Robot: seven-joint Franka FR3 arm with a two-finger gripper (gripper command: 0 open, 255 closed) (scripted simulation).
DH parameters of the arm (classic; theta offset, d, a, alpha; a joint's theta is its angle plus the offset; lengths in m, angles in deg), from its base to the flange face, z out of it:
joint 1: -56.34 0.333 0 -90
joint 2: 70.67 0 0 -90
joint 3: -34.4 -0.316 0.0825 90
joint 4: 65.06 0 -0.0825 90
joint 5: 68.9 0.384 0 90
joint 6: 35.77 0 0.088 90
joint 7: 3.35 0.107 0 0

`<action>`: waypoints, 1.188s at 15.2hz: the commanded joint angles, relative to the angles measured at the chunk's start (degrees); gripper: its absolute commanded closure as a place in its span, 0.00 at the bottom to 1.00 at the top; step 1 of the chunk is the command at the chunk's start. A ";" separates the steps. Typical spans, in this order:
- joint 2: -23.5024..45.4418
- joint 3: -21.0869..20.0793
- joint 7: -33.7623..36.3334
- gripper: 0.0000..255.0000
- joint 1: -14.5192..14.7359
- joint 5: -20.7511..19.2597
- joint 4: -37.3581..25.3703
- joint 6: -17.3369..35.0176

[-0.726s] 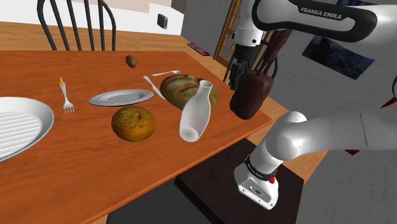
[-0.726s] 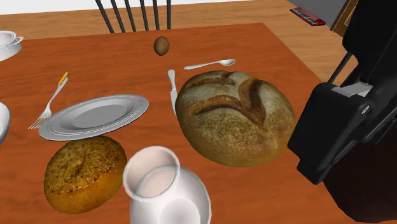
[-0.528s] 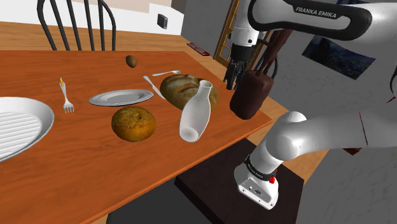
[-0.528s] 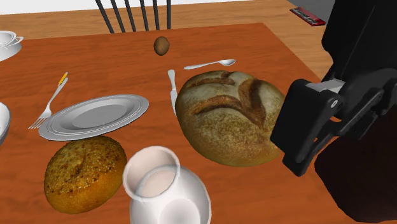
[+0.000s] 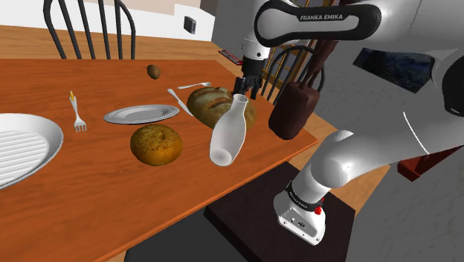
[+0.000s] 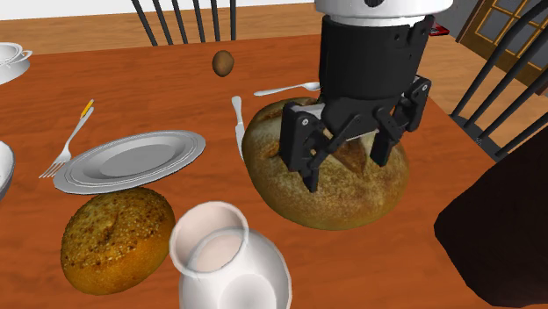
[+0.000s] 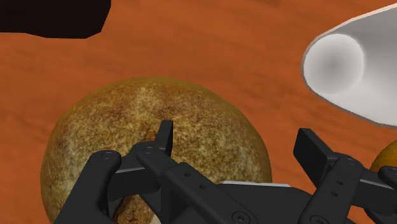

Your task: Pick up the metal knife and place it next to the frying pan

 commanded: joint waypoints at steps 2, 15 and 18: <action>6.50 -1.23 2.67 0.00 0.08 0.43 -3.29 4.44; 33.21 -3.80 13.27 0.00 0.40 -1.96 -22.45 16.59; 39.47 -3.78 15.54 0.00 0.76 -3.01 -28.68 17.63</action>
